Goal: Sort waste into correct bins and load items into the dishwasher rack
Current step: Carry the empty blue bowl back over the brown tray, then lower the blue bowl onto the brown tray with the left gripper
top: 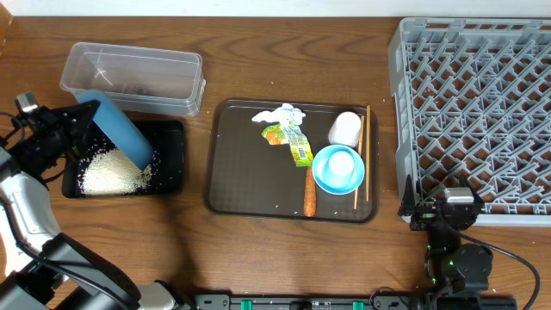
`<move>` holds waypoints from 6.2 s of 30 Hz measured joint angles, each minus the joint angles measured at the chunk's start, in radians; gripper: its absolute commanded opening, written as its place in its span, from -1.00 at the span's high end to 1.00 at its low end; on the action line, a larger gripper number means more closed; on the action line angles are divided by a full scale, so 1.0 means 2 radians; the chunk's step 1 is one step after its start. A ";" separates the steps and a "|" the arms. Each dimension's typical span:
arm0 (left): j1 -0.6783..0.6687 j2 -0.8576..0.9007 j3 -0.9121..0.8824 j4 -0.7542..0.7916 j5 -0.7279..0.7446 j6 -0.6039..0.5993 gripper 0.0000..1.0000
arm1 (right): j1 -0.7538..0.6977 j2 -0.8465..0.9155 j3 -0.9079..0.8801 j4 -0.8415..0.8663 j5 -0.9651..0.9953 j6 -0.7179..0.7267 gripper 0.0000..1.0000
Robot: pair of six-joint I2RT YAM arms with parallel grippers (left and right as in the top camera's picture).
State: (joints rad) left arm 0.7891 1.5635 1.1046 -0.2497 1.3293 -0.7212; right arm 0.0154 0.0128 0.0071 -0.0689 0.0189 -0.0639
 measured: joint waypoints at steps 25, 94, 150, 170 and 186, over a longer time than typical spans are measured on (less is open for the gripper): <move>0.011 0.004 0.000 -0.010 0.014 0.017 0.88 | 0.000 0.000 0.000 0.000 0.000 0.000 -0.99; -0.755 0.039 0.001 -0.137 -0.751 0.125 0.86 | 0.000 0.000 0.000 0.000 0.000 0.000 -0.99; -0.805 -0.007 0.001 -0.227 -0.669 0.030 -0.62 | 0.000 0.000 0.000 0.000 0.000 0.000 -0.99; -0.604 -0.086 0.007 -0.361 -0.720 0.020 -0.98 | 0.000 0.000 0.000 0.000 0.000 0.000 -0.98; -0.604 -0.086 0.007 -0.361 -0.721 0.020 -1.00 | 0.000 0.000 0.000 0.000 0.000 0.000 -0.99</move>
State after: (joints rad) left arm -0.4187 1.3914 1.1183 -0.9710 -0.1120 -0.6807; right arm 0.0154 0.0128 0.0071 -0.0689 0.0189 -0.0639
